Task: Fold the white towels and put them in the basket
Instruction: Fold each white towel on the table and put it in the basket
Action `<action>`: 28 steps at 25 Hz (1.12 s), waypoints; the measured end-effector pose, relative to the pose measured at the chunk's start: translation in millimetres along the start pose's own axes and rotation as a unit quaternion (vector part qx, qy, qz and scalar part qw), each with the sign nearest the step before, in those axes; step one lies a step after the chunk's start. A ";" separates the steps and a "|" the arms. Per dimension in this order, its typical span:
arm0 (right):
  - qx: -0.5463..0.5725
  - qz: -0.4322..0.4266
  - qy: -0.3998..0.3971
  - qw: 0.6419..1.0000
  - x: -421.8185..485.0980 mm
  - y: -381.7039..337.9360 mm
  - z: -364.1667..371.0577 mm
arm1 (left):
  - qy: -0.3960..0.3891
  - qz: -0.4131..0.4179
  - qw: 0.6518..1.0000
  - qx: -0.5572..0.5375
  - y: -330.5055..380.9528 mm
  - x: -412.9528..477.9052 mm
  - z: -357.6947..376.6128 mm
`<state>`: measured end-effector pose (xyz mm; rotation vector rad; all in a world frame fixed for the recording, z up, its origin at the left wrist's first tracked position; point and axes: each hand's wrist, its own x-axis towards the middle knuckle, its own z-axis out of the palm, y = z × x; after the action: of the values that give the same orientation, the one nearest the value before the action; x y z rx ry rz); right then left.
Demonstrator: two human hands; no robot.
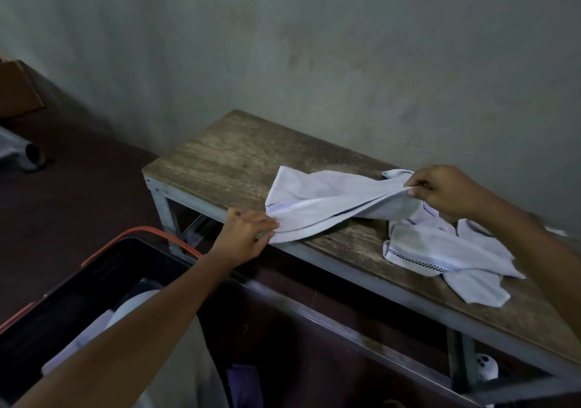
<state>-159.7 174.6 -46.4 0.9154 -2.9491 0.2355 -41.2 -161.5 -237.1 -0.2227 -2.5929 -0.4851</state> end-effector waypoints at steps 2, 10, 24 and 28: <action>-0.003 0.011 -0.008 1.000 1.9 2.7 3.5 | -0.013 0.001 1.000 0.022 4.3 -3.1 6.0; 0.005 0.059 -0.048 0.997 -8.1 19.2 18.7 | 0.027 0.002 1.000 -0.002 2.0 5.7 9.2; 0.031 0.057 -0.003 0.998 -31.6 7.4 -19.7 | -0.104 0.046 0.994 -0.003 22.0 86.1 -102.5; 0.022 0.047 0.100 0.994 -35.9 -4.8 -85.1 | -0.015 0.051 0.998 -0.036 45.8 128.4 -181.4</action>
<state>-127.6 204.3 35.1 0.7110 -2.8149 0.3748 -62.4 -179.0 -11.9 -0.3866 -2.5801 -0.5437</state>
